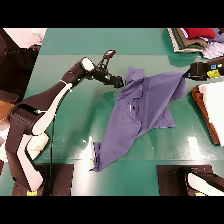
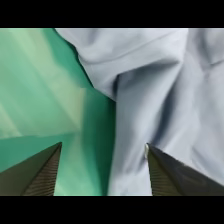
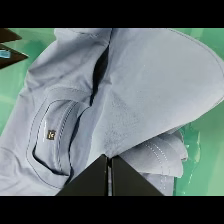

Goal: Fold the shirts.

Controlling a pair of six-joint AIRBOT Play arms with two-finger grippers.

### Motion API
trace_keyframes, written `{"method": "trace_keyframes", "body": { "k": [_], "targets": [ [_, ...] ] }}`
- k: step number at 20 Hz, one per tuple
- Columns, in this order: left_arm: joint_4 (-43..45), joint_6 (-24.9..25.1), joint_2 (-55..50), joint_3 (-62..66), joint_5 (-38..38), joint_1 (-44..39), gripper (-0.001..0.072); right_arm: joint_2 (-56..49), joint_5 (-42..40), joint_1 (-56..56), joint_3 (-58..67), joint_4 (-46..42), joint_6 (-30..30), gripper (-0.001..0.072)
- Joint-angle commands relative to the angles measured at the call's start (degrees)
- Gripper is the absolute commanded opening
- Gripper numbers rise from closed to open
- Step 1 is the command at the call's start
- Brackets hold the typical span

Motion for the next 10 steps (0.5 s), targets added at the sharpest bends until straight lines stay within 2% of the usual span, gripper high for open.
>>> {"method": "trace_keyframes", "body": {
  "k": [1, 4, 10],
  "targets": [
    [5.7, -2.8, -0.8, 0.2, 4.0, -0.8, 0.0616, 0.0, 0.7, 0.2, 0.0, 0.1, 0.0, 0.0014],
    [5.7, -2.9, -0.8, 0.2, 5.5, -1.0, 0.0615, 0.0, 0.9, 0.7, 0.0, 0.1, 0.0, 0.0014],
    [4.9, 0.1, -0.8, 0.2, 6.1, -4.1, 0.0615, 0.0, 0.3, 1.1, 0.0, 0.0, 0.0, 0.0014]
  ]
}}
